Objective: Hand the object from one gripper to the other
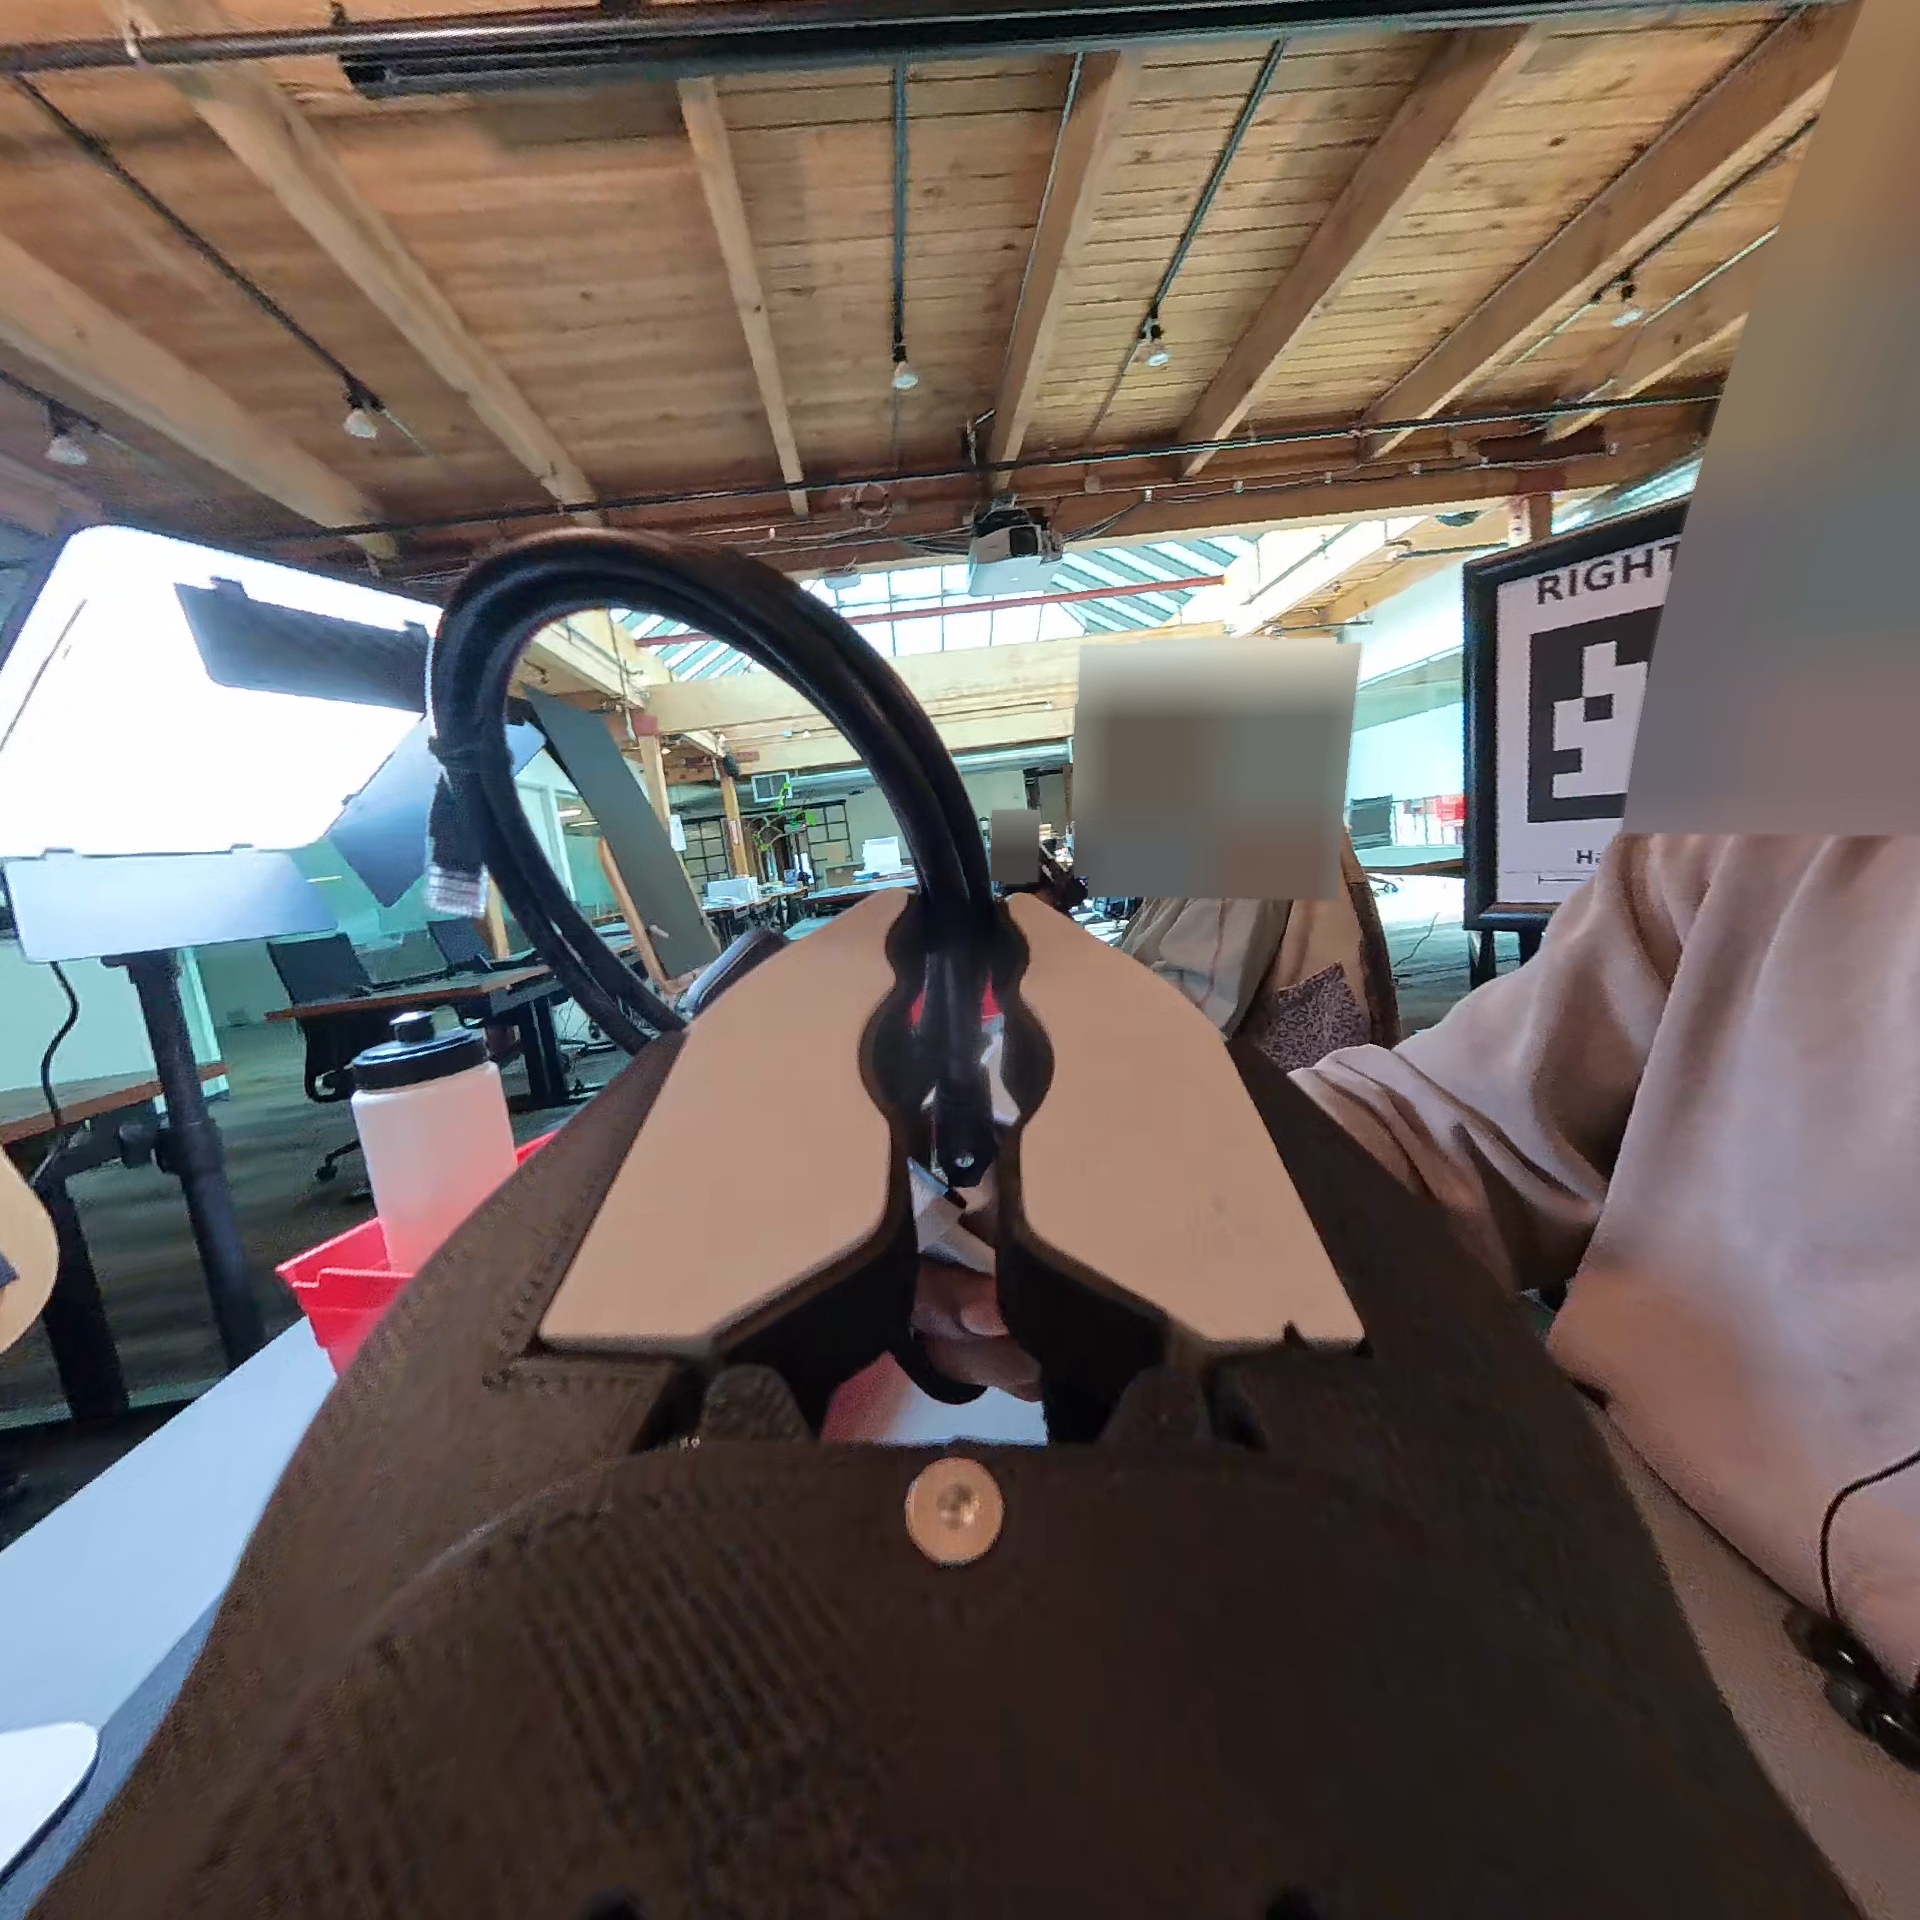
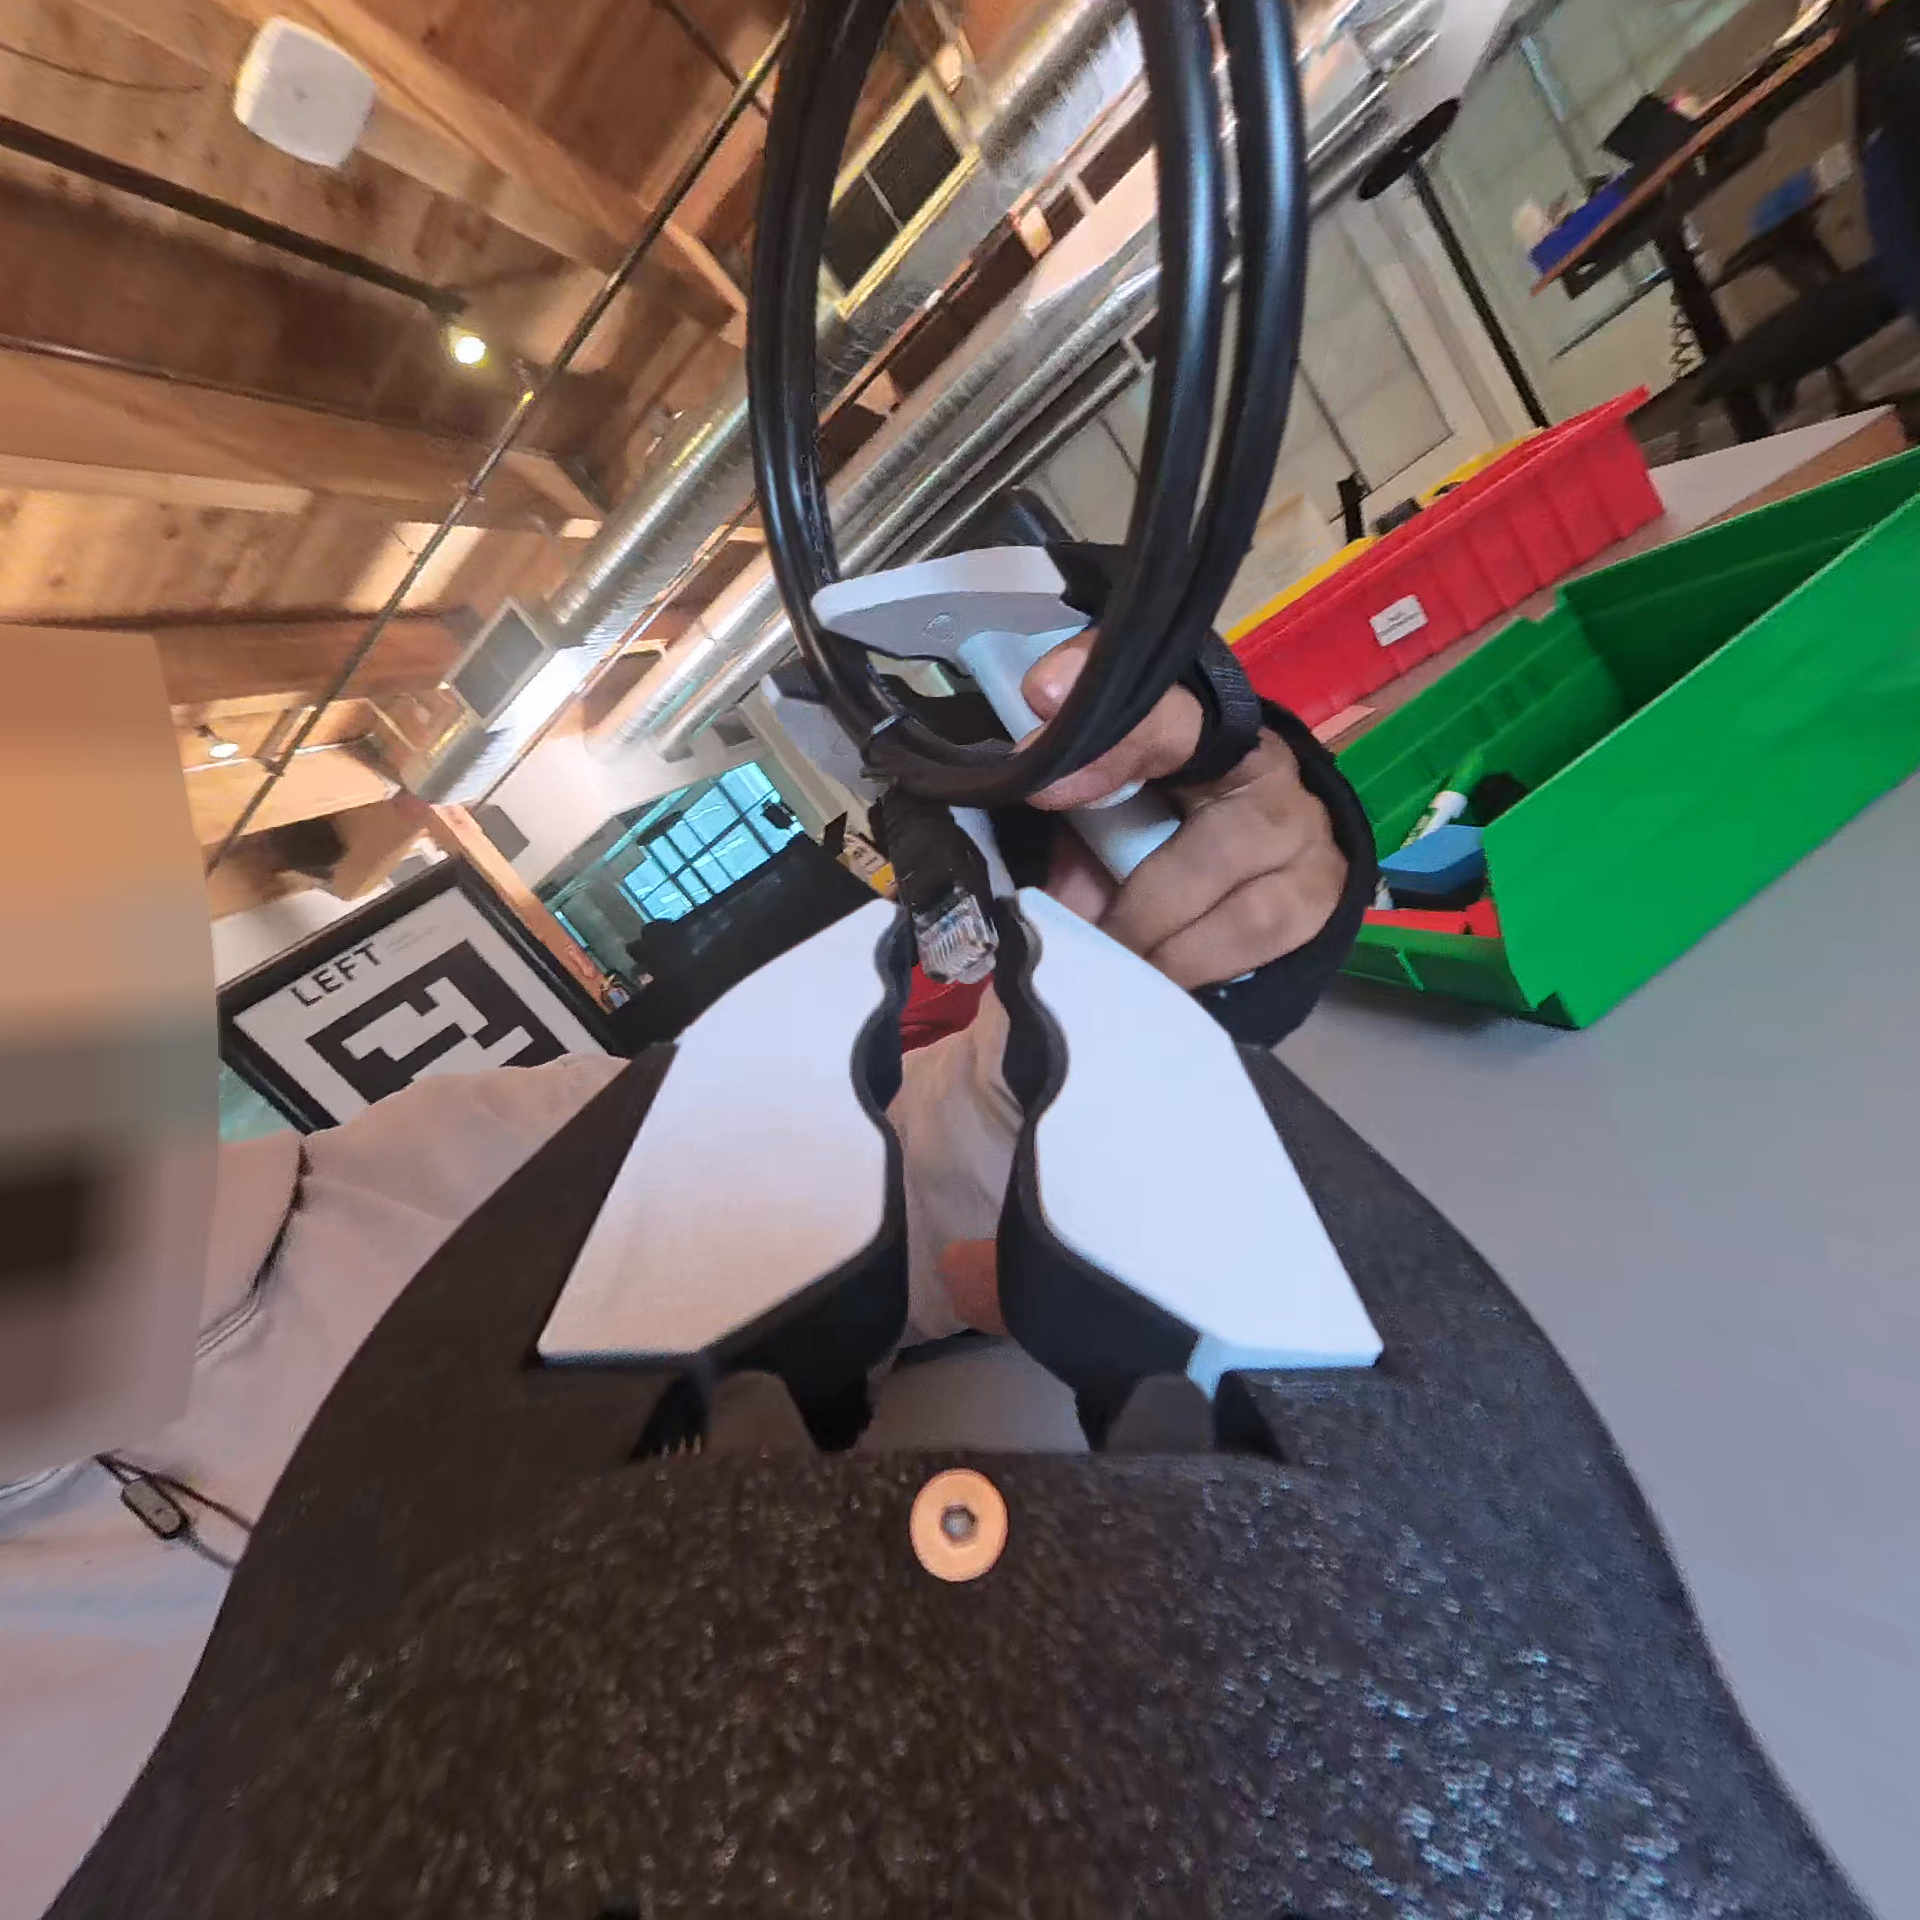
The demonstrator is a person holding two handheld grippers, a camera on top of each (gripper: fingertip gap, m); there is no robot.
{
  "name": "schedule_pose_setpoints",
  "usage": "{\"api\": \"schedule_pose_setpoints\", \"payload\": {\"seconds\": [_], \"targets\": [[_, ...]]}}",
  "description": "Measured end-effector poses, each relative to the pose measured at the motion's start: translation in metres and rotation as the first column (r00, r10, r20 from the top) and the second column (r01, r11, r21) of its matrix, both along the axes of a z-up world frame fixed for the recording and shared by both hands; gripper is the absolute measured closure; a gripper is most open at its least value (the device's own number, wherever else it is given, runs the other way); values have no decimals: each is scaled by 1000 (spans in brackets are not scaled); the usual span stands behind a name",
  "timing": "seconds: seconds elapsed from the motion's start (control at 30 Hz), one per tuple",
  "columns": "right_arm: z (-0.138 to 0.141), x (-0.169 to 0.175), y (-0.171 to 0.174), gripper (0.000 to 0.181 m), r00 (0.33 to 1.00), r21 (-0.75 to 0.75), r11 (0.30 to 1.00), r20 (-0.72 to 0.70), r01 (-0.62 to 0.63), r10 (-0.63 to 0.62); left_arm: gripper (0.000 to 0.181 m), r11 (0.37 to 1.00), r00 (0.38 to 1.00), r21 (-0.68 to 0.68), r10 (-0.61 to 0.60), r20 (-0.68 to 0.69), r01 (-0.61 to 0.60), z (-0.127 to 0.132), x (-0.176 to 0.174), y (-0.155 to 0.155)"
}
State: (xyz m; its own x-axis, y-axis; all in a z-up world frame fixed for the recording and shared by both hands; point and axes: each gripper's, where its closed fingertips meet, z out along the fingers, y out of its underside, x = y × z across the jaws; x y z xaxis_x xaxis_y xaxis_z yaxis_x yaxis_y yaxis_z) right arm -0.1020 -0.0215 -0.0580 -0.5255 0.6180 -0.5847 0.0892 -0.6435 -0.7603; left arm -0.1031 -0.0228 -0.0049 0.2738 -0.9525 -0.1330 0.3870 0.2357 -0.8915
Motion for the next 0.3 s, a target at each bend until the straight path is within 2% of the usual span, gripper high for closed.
{"api": "schedule_pose_setpoints", "payload": {"seconds": [0.07, 0.17, 0.23, 0.3], "targets": [[3, 0, 2, 168, 1000, 34, 999, -5, 30, -30, 169, 1000, 1000, 7, 11, -8, -11, 2, -2, -1], [3, 4, 15, 168, 983, 243, 954, -6, 177, -181, 168, 998, 997, -42, 49, -55, -51, -2, -8, 7], [0, 11, 31, 168, 950, 452, 848, 3, 277, -312, 150, 991, 994, -92, 92, -67, -98, -3, -20, 18], [-7, 22, 48, 168, 905, 657, 686, 14, 312, -424, 135, 974, 983, -155, 149, -107, -165, -7, -36, 30]]}}
